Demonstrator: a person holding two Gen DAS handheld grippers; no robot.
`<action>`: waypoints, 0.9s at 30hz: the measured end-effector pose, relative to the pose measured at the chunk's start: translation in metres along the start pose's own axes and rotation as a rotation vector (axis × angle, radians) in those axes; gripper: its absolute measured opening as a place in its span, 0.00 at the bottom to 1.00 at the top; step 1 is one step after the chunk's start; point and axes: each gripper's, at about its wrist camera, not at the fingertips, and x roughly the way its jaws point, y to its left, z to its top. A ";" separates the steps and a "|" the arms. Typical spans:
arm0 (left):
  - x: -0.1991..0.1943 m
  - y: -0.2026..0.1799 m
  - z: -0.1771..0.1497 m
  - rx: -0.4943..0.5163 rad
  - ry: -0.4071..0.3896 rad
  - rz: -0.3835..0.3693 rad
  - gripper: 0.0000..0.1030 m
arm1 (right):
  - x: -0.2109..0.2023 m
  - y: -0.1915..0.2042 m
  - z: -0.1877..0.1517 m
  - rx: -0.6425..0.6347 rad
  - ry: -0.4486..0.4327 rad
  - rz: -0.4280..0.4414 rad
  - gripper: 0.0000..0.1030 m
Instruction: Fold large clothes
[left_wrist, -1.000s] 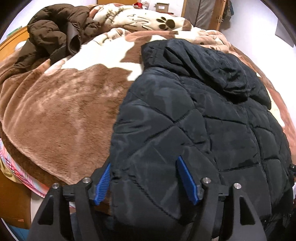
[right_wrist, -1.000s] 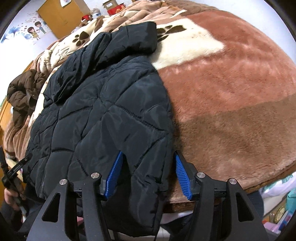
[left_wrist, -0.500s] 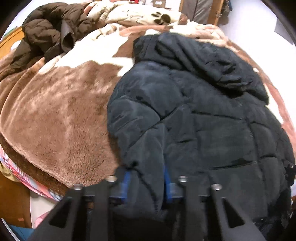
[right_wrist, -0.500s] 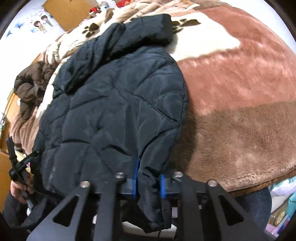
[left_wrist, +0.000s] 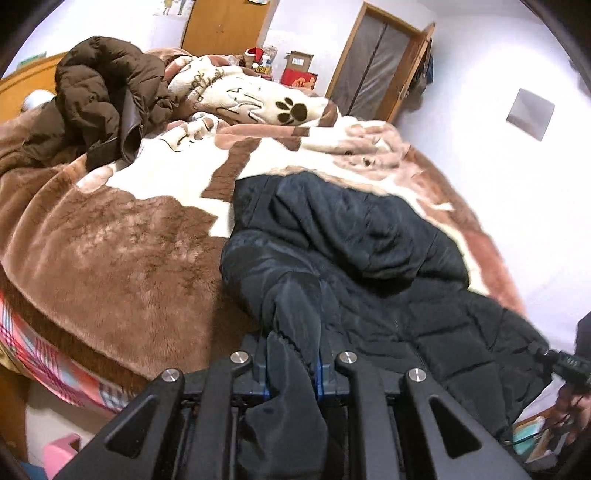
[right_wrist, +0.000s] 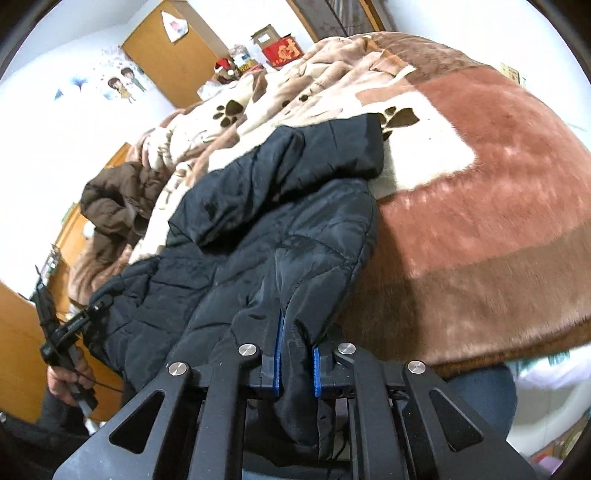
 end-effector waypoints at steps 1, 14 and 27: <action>-0.006 0.001 -0.002 -0.008 -0.004 -0.009 0.16 | -0.006 0.000 -0.001 0.007 -0.006 0.007 0.11; -0.006 0.001 0.024 -0.085 -0.039 -0.060 0.16 | -0.011 0.003 0.035 0.063 -0.098 0.083 0.11; 0.073 0.000 0.134 -0.114 -0.064 -0.034 0.17 | 0.051 0.009 0.164 0.048 -0.140 0.036 0.12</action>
